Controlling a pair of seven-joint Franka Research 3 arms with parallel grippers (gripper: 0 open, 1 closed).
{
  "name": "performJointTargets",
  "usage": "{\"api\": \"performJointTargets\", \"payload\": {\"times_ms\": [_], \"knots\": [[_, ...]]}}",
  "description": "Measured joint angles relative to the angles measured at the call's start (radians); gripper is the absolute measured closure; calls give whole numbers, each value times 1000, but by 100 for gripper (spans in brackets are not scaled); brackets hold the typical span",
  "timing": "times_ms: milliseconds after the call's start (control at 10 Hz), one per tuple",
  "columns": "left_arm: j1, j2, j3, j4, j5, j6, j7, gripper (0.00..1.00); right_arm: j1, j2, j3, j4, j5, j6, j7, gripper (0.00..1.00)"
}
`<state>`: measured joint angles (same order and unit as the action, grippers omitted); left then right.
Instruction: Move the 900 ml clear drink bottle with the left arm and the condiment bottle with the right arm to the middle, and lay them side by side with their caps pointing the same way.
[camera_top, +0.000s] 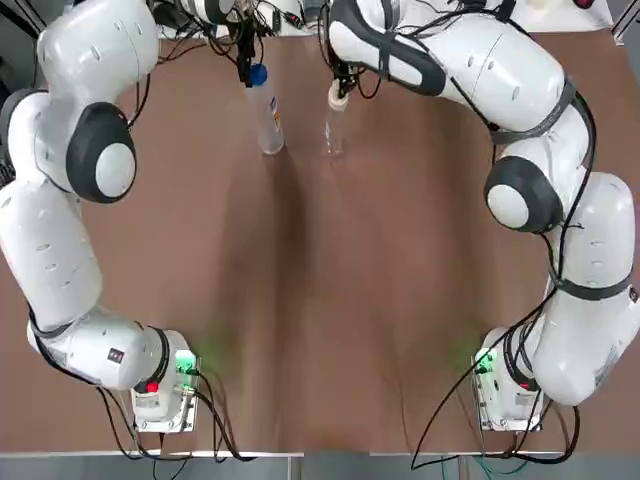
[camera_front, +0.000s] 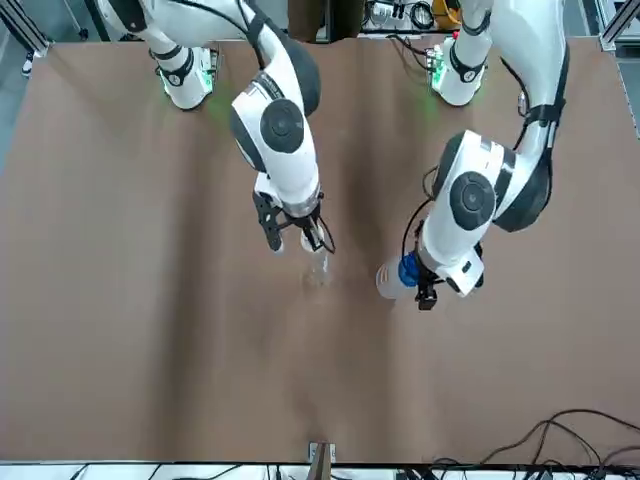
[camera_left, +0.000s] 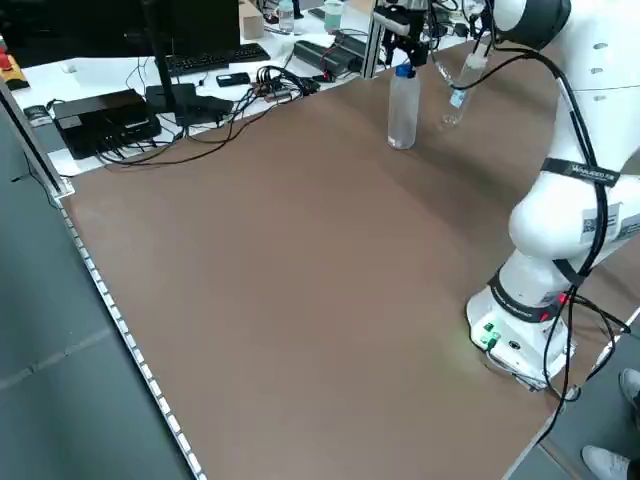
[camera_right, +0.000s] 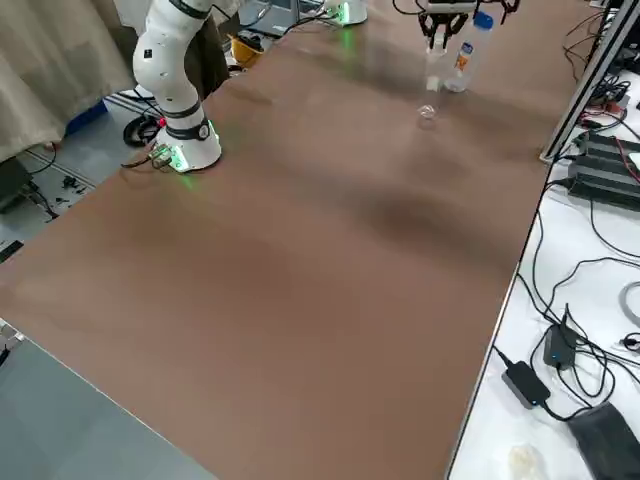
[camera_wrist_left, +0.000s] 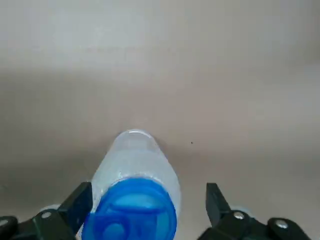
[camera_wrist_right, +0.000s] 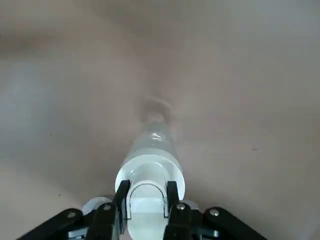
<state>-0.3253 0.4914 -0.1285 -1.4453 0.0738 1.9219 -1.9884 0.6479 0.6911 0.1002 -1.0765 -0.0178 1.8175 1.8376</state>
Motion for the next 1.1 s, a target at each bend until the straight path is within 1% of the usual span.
{"api": "performJointTargets", "payload": {"times_ms": [300,500,800,1100], "knots": [[-1,-14,-1,1,0,-32,14,0,5,16,-27,10,-2,-20,14,67],[11,-45,0,4,0,-79,127,0,8,16,-31,13,-2,-27,82,67],[84,-100,1,5,0,-103,462,0,20,17,-32,15,-3,-71,147,67],[162,-149,-1,5,0,-106,867,0,33,18,-35,16,-6,-80,167,67]]}}
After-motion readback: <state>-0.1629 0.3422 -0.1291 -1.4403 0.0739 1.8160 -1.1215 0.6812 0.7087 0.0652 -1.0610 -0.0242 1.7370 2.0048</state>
